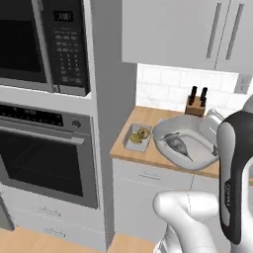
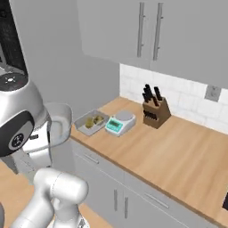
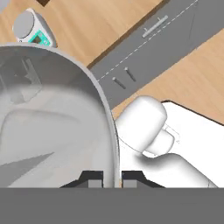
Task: Take the meat container that has the fish and place it on the second highest rack of the freezer. Then take the vegetable container that has the potato and onion and place it on the highest rack of the freezer.
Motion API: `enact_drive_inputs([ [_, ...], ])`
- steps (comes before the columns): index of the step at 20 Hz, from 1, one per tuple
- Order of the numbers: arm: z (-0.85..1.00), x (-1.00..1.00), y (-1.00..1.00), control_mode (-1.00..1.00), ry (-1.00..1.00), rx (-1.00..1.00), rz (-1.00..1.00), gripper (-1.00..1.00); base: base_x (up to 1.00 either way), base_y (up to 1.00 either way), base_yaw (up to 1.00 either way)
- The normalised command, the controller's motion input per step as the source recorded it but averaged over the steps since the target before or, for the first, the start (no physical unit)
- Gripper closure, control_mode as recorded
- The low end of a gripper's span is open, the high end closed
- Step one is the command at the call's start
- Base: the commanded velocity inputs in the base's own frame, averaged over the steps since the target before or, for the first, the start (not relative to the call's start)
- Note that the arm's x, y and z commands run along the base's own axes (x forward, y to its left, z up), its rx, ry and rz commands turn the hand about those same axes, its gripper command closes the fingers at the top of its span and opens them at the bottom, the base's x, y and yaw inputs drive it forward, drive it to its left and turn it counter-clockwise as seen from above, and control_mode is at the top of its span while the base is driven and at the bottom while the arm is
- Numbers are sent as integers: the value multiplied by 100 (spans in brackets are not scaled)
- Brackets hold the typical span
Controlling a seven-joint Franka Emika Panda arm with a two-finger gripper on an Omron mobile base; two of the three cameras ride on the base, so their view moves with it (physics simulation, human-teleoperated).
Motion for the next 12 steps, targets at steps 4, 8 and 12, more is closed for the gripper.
enact_drive_inputs([
  [4,0,0,0,100,0,0,0,100,-20,44,67],
  [8,0,0,0,100,0,0,0,100,2,72,56],
  [12,0,0,0,100,0,0,0,100,44,100,3],
])
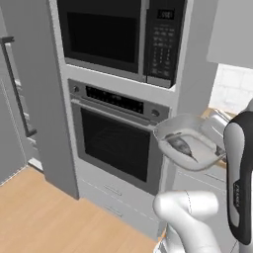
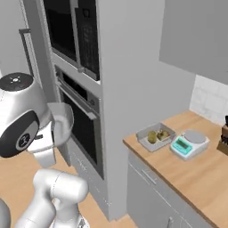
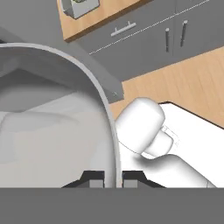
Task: Take the meat container that has the fish and place it on the second highest rack of the freezer. Then take the vegetable container that has the potato and onion and place it on the highest rack of the freezer.
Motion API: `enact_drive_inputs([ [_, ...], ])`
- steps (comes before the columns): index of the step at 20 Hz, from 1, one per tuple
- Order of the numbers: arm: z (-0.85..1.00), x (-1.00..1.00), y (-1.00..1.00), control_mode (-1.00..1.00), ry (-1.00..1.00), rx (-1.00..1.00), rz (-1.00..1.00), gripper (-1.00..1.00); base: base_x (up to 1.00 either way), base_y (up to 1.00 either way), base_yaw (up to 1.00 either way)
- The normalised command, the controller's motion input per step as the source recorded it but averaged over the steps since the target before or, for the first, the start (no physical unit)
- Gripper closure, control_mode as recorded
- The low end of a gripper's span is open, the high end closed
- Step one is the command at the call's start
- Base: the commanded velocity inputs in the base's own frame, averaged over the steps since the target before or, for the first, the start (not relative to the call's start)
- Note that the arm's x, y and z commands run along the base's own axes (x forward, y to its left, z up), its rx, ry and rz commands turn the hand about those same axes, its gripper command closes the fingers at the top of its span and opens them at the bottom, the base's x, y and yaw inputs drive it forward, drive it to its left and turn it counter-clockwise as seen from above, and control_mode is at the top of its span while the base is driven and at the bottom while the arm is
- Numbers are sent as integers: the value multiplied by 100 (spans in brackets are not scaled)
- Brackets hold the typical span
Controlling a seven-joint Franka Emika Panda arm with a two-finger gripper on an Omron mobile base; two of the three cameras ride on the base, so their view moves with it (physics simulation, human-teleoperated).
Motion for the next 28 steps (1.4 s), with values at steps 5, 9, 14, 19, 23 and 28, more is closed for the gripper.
enact_drive_inputs([
  [5,0,0,0,100,0,0,0,100,59,100,-25],
  [9,0,0,0,100,0,0,0,100,34,100,-31],
  [14,0,0,0,100,0,0,0,100,1,100,-26],
  [19,0,0,0,100,0,0,0,100,-11,100,-17],
  [23,0,0,0,100,0,0,0,100,-1,100,-22],
  [28,0,0,0,100,0,0,0,100,16,100,-27],
])
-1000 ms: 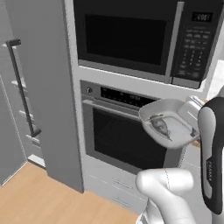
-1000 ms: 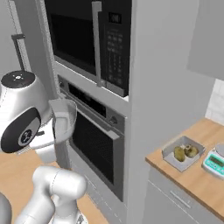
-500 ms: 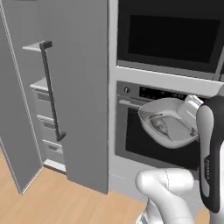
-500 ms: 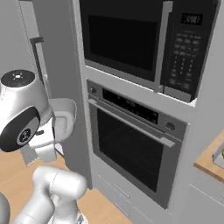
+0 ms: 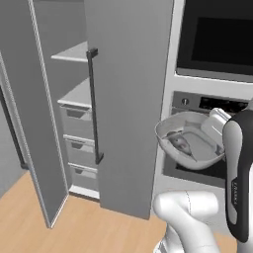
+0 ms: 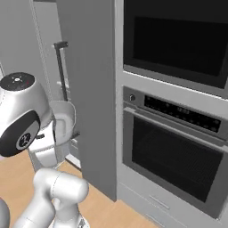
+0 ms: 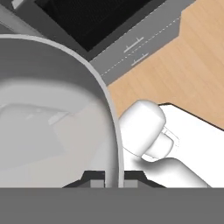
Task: Take the meat container that has the fish and place it on the second highest rack of the freezer. Then take the vegetable container that has the potato and onion and place it on the highest rack of the freezer.
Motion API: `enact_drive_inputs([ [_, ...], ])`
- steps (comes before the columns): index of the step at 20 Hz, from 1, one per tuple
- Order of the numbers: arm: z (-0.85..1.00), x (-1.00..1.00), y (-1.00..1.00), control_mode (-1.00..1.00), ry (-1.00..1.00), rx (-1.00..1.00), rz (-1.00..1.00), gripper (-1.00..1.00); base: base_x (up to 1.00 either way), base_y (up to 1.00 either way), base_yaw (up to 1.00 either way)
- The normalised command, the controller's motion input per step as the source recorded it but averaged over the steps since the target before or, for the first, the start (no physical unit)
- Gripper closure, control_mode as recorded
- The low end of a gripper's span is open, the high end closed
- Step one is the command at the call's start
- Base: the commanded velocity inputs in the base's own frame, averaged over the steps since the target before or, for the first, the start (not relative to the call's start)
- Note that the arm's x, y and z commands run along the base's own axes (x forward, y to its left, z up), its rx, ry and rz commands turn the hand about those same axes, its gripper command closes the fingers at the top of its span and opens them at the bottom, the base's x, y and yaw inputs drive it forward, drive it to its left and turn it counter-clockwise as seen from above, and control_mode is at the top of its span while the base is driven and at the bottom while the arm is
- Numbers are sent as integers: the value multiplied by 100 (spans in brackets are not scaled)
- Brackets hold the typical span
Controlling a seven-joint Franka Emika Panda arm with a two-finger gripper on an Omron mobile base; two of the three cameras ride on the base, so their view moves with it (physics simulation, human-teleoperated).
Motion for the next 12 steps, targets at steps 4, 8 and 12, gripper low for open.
enact_drive_inputs([
  [4,0,0,0,100,0,0,0,100,24,100,-27],
  [8,0,0,0,100,0,0,0,100,19,100,-27],
  [12,0,0,0,100,0,0,0,100,15,100,-27],
])
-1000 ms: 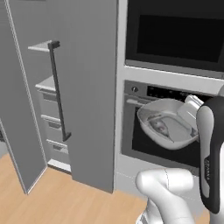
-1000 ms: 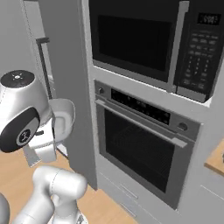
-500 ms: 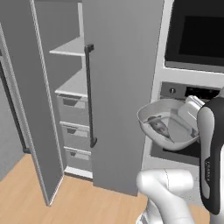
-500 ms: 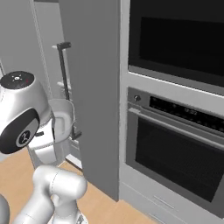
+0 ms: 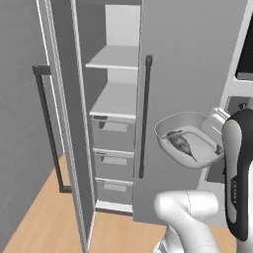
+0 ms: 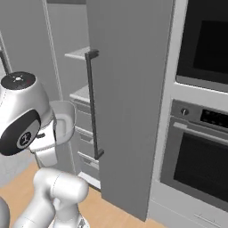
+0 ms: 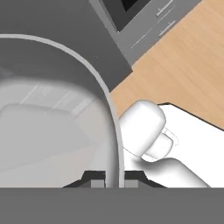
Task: Take the meat container that has the fish and place it on the second highest rack of the freezer. Then take the vegetable container that has the potato and onion and place it on the highest rack of the freezer.
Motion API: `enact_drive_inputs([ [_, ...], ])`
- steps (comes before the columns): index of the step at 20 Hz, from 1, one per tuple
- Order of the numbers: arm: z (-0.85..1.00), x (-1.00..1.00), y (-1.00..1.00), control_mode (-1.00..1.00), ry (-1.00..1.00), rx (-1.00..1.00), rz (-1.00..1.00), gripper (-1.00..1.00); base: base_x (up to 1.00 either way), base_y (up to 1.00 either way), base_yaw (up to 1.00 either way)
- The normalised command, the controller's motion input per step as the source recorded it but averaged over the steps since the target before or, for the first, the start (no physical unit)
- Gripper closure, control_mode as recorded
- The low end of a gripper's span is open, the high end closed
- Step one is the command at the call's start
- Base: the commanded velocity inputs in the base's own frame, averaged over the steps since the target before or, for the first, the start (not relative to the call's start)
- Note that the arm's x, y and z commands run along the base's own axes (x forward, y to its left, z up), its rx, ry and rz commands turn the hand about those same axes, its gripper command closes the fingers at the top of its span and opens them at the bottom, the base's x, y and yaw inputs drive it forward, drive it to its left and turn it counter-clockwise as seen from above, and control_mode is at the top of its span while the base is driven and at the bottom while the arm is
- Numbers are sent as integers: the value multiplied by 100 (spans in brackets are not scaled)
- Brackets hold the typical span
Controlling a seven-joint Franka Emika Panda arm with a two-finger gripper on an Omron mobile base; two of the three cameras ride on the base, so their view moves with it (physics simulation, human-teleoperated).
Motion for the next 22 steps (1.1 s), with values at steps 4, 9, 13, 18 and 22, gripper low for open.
enact_drive_inputs([
  [4,0,0,0,100,0,0,0,100,24,93,-29],
  [9,0,0,0,100,0,0,0,100,51,68,-33],
  [13,0,0,0,100,0,0,0,100,68,44,-32],
  [18,0,0,0,100,0,0,0,100,65,9,-20],
  [22,0,0,0,100,0,0,0,100,29,0,-2],
])
